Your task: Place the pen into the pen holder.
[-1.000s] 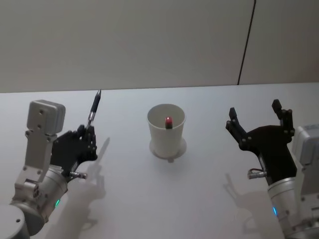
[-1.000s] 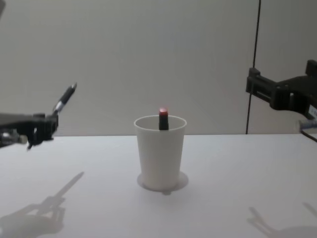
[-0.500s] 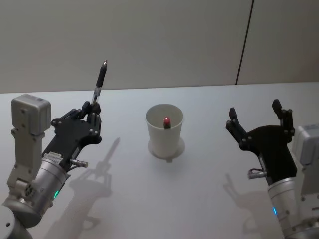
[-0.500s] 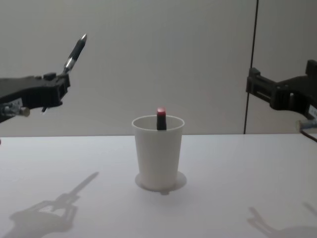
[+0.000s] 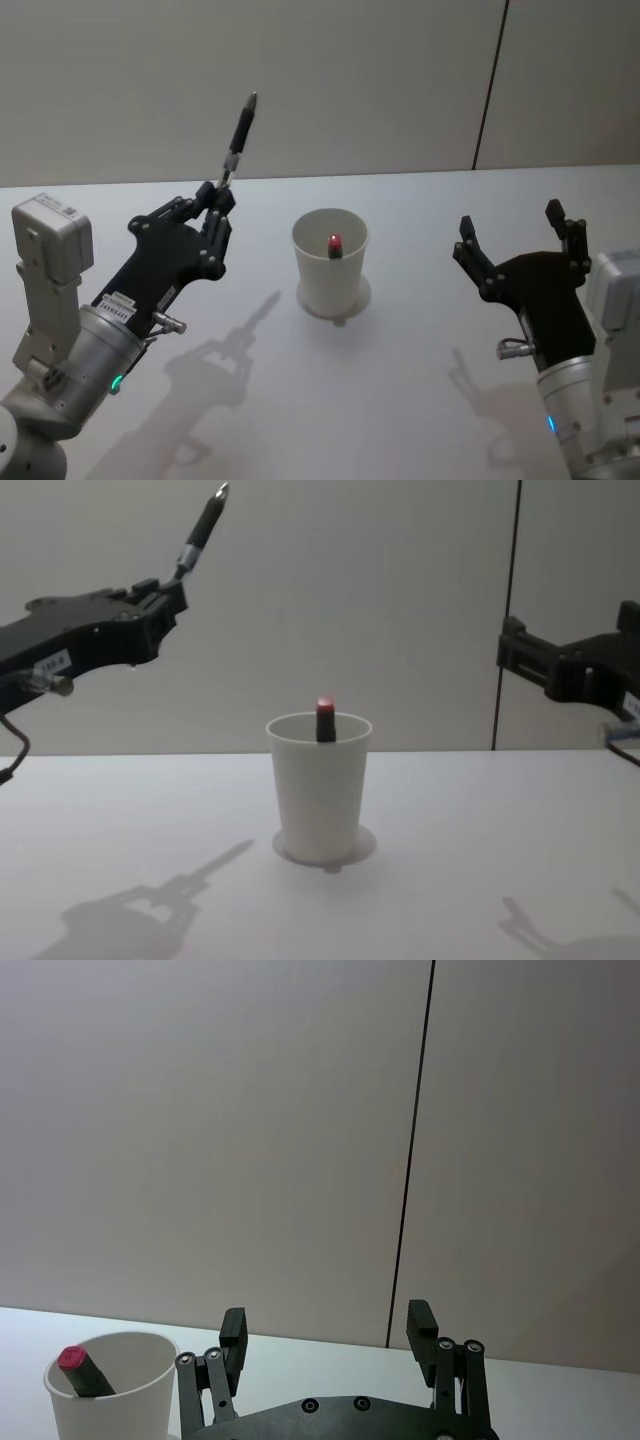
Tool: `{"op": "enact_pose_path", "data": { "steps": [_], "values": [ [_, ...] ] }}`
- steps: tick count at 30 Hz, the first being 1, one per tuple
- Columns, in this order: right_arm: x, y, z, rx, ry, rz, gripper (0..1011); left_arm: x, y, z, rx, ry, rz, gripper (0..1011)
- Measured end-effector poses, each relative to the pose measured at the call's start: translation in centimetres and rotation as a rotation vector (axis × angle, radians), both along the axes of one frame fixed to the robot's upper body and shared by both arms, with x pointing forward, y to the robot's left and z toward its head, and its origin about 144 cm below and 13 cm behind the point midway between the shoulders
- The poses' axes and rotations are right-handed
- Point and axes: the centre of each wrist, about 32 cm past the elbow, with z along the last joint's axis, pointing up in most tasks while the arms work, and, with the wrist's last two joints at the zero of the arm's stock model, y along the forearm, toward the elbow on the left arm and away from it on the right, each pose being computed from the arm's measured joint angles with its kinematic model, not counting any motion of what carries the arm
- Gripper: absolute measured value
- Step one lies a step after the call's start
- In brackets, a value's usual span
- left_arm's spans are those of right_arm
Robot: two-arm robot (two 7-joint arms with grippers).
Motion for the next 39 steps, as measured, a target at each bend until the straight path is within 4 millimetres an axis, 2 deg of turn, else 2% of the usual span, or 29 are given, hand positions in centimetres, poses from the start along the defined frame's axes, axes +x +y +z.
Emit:
{"op": "enact_pose_path", "data": {
  "steps": [17, 39],
  "values": [
    [0.0, 0.0, 0.0, 0.000, 0.000, 0.000, 1001, 2.9, 1.7, -0.5, 0.046, -0.100, -0.265, 178],
    [0.0, 0.0, 0.0, 0.000, 0.000, 0.000, 1001, 8.3, 3.9, -0.5, 0.180, -0.168, -0.649, 178]
  ]
}}
